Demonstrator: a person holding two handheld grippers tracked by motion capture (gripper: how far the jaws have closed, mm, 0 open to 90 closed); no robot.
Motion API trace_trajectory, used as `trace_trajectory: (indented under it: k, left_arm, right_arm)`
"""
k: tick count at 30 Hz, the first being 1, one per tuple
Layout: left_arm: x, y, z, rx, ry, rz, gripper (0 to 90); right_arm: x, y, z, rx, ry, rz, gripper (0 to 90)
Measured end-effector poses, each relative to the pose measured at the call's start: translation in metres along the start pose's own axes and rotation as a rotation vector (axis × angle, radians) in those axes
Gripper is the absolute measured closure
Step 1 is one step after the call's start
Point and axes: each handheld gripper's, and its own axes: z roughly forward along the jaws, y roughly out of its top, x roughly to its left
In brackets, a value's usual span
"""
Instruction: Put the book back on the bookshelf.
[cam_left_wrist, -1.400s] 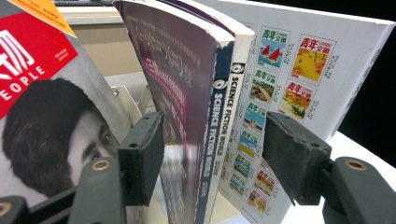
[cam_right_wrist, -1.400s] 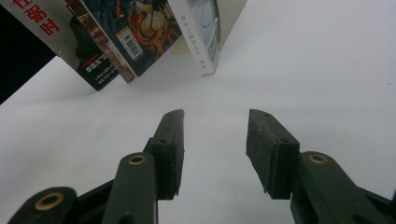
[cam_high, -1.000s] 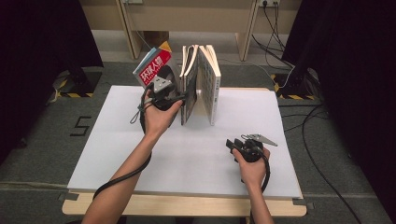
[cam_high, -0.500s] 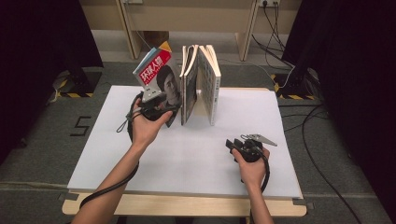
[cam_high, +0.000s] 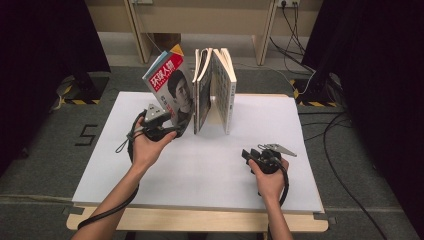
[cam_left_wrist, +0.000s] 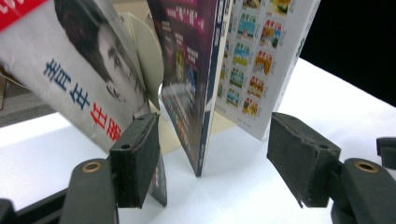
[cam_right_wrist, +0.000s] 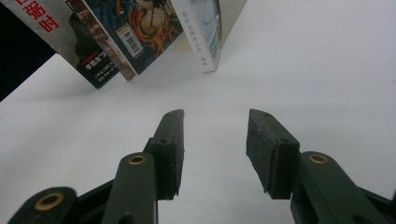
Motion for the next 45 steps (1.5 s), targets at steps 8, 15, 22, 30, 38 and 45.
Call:
trace_trajectory:
  k: [8,15,22,30,38,45]
  left_arm:
    - [0.003,-0.012,-0.008,0.011,-0.001,0.008,33.3]
    - [0.009,-0.027,-0.017,0.019,0.003,0.012,33.4]
    - [0.024,-0.047,-0.030,0.011,0.022,-0.013,33.5]
    - [0.038,-0.061,-0.039,-0.013,0.056,-0.025,34.1]
    - [0.052,-0.077,-0.046,-0.029,0.091,-0.025,34.8]
    - [0.068,-0.096,-0.055,-0.024,0.131,-0.038,34.9]
  right_arm:
    - [-0.001,0.000,0.000,-0.001,-0.002,-0.013,57.5]
    - [0.000,0.000,0.000,-0.002,-0.001,-0.002,57.4]
    - [0.001,0.000,0.001,-0.003,-0.001,-0.009,57.5]
    - [0.001,-0.001,0.001,0.000,-0.002,-0.010,57.5]
    - [0.002,-0.001,0.001,0.000,-0.003,-0.014,57.4]
    - [0.003,-0.001,0.002,0.004,-0.002,-0.012,57.4]
